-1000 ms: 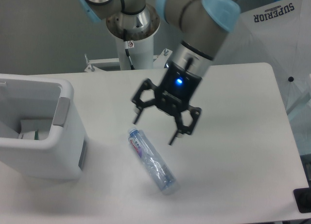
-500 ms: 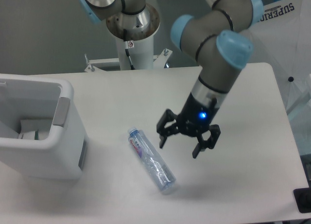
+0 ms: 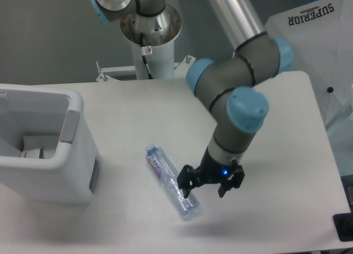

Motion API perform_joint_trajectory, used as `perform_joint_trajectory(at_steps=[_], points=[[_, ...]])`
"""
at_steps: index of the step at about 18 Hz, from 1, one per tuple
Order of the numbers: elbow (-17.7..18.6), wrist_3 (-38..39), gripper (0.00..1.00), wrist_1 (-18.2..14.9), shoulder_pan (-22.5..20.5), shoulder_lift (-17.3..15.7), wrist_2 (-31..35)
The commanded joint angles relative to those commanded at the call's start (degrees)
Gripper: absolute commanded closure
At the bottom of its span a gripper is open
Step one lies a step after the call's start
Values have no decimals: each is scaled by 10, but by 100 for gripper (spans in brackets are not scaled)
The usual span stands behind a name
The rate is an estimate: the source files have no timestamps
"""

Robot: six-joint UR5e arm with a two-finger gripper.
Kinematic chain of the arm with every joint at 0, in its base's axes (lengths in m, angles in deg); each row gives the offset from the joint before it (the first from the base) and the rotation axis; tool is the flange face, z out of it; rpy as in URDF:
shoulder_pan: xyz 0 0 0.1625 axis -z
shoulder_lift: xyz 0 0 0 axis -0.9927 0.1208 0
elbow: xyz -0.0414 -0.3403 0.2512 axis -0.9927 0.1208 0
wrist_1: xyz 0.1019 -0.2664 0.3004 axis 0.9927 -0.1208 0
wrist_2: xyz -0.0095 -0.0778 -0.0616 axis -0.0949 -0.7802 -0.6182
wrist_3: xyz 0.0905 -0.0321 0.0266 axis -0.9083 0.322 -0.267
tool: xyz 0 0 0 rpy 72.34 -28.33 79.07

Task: Place the trash in the trash can
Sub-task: 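Lower the gripper around the bottle and close on it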

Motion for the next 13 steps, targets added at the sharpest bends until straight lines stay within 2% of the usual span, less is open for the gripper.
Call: perform_joint_trajectory(at_steps=[5, 11, 13], points=[[-1, 16, 0, 0, 17, 25, 54], [2, 18, 0, -1, 27, 44, 61], [-1, 32, 0, -1, 39, 55, 85]])
